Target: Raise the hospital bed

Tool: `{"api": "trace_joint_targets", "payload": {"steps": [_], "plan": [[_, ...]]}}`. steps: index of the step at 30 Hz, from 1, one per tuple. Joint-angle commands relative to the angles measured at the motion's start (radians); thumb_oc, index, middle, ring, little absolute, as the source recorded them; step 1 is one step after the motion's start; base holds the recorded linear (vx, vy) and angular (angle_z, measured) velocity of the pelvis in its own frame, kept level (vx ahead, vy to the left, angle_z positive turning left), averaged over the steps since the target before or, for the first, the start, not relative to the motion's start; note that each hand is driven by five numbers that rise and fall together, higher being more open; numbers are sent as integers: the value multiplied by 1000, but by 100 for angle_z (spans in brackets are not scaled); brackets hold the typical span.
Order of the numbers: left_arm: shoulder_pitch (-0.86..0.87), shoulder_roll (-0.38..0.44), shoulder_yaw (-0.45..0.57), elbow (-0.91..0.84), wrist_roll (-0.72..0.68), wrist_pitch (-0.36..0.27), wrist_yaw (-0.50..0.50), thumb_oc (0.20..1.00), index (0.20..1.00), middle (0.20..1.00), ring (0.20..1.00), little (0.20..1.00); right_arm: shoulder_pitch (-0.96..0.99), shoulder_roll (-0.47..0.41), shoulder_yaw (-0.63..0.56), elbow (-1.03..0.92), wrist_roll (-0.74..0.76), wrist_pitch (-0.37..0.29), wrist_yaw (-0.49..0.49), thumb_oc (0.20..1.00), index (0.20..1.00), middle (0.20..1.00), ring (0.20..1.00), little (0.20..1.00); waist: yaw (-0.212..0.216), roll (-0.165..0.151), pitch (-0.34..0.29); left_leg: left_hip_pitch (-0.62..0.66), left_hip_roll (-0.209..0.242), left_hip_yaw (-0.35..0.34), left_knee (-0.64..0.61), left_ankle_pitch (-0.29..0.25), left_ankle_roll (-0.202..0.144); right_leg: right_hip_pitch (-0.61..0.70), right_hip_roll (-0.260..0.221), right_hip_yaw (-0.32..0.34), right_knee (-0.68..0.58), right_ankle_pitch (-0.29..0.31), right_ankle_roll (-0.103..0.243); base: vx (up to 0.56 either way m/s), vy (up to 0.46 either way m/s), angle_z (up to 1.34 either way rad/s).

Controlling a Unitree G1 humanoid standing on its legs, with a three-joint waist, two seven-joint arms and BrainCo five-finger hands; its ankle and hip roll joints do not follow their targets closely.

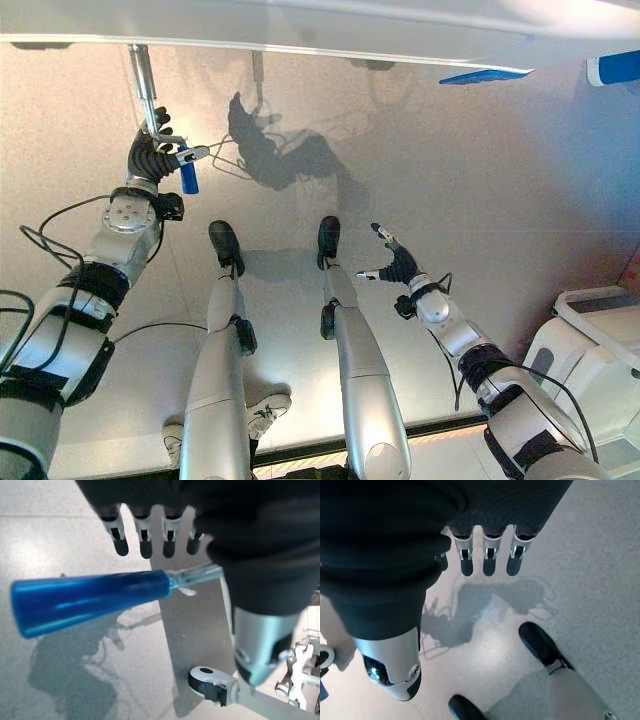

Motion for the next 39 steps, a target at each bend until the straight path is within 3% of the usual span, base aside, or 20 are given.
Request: {"api": "trace_joint_targets", "payload": {"steps": [1, 39], "plan": [[-47, 29, -15, -30, -19, -13, -9, 1000, 1000, 1000, 1000, 1000, -3, -24, -4, -34, -17, -8, 6, 1000, 1000, 1000, 1000, 1000, 15, -10, 39, 78, -58, 31, 39, -99, 25, 13, 24, 51, -28, 88, 120, 0, 0, 0], [-87, -11, -24, 182, 11, 63, -89, 1000, 1000, 1000, 1000, 1000, -25, -34, 15, -73, -25, -6, 8, 1000, 1000, 1000, 1000, 1000, 12, -24, 58, 99, -51, 19, 25, -86, 23, 28, 26, 44, -30, 93, 121, 0, 0, 0]]}}
